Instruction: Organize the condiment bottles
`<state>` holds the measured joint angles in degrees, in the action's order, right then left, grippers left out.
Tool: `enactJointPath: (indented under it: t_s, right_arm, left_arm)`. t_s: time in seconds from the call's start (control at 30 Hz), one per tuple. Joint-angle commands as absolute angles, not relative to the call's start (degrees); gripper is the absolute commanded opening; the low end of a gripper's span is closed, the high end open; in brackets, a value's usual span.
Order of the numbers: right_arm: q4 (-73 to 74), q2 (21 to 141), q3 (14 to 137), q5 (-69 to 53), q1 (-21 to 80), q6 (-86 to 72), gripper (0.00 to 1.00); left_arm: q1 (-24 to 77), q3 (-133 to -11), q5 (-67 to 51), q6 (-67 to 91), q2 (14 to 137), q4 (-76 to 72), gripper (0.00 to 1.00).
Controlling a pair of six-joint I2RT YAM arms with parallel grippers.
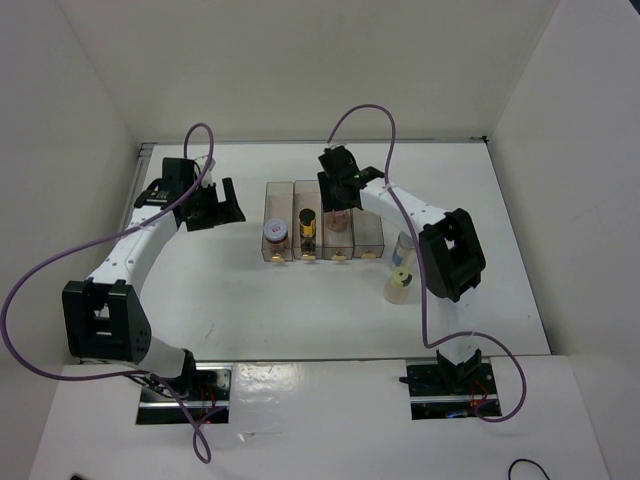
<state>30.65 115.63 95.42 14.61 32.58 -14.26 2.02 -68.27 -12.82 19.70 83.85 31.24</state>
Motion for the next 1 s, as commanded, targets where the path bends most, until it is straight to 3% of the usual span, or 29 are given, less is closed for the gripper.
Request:
enactJointPath:
  t_s: [0.0,0.03,0.27,0.63,0.97]
  right_arm:
    - [28.92,115.40,98.26,16.96,32.26,-14.33,0.42]
    - [29.44,115.40,98.26,17.48,32.26,-14.33,0.44]
    - [30.67,114.88,98.88,19.07,32.26,-15.38,0.97]
    - [35.77,101.36,101.87,22.32,29.79,-17.84,0.99]
    - [38.21,81.66,78.94,17.49,29.79,-17.31,0.99]
  left_arm:
    - [1.76,-70.66,-13.97,18.81,83.76,29.44,0.99]
    - [1.76,-70.66,-13.97,18.81,83.76,29.44,0.99]
    - [1.76,-70.66,-13.97,18.81,83.24,29.44,0.99]
    - [1.76,-70.66,-13.97,18.81,82.71,29.44,0.99]
    - [1.76,-69.52,-13.97,18.81,82.18,28.92,0.99]
